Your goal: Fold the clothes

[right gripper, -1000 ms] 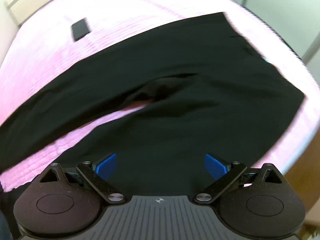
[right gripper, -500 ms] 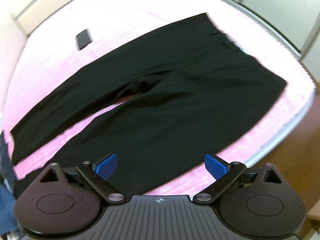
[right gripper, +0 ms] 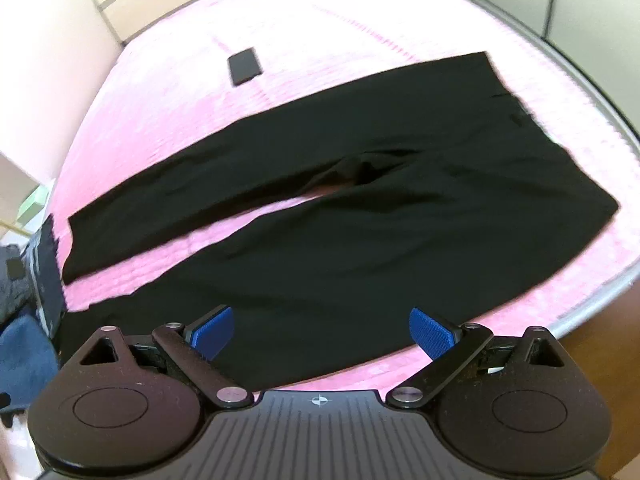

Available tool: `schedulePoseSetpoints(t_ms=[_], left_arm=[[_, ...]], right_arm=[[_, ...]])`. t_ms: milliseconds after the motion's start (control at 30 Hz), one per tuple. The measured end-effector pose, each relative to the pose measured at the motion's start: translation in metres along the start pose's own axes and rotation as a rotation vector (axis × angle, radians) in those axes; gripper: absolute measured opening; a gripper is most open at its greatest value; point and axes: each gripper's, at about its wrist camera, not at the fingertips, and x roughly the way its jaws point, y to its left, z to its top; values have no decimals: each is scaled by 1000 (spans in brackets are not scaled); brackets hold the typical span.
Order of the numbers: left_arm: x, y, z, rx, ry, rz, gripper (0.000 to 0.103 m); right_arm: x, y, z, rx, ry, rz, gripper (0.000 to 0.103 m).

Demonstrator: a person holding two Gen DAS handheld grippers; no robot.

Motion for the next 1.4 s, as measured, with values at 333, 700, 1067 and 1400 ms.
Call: schedulePoseSetpoints(t_ms=[333, 700, 1067, 1400], left_arm=[[-10, 33, 5, -52, -88, -110, 101], [-22, 38, 9, -19, -185, -138, 101], [-37, 30, 32, -69, -240, -188, 101], [-41, 10, 46, -4, -235, -165, 101]], right_arm=[[-60, 34, -32, 50, -68, -147, 97], [-93, 57, -52, 114, -123, -181, 103], [-100, 54, -46, 107, -116, -167, 103], [-105, 53, -48, 62, -94, -225, 103]])
